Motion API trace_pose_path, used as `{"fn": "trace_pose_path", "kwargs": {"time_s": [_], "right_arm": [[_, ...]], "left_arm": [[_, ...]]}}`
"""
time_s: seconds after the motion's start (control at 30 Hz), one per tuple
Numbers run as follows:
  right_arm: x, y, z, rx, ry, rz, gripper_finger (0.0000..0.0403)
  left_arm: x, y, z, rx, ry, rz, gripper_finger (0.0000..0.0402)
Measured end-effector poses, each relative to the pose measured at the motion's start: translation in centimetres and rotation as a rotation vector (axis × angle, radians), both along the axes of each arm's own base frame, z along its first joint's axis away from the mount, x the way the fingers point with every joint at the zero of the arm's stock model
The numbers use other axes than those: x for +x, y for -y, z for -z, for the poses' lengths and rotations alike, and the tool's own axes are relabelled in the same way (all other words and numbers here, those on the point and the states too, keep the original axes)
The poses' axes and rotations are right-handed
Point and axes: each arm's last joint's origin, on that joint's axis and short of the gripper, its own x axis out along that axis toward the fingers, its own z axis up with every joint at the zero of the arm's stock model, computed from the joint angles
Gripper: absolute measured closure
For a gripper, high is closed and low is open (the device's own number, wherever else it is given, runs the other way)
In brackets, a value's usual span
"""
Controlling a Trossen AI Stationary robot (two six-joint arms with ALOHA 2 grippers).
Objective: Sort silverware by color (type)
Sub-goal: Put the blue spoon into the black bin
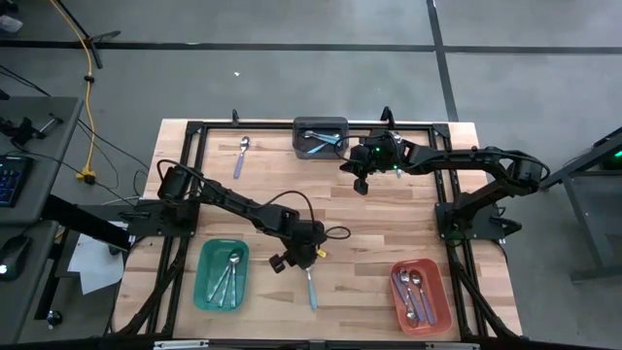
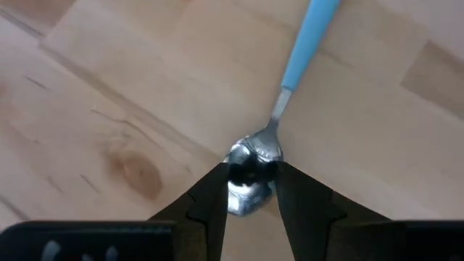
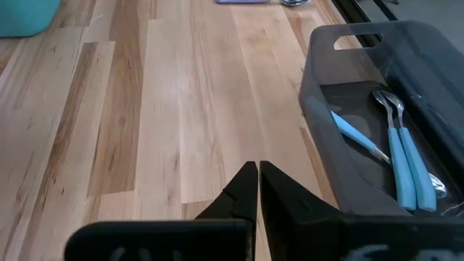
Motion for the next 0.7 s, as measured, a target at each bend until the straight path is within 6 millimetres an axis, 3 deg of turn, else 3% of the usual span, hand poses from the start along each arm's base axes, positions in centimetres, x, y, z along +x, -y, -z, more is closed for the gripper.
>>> {"fn": "trace_pose_path", "kwargs": {"time_s": [0.3, 0.7], "right_arm": [[0.0, 0.0, 0.0, 0.001, -0.003, 0.0, 0.0403], [0.0, 0.0, 0.0, 0.003, -0.004, 0.004, 0.0403]], "left_arm": [[0.1, -0.1, 0.4, 0.021, -0.012, -0.032, 0.0301], [0.1, -2.6, 0.3, 0.158, -0.024, -0.123, 0.0361]]}}
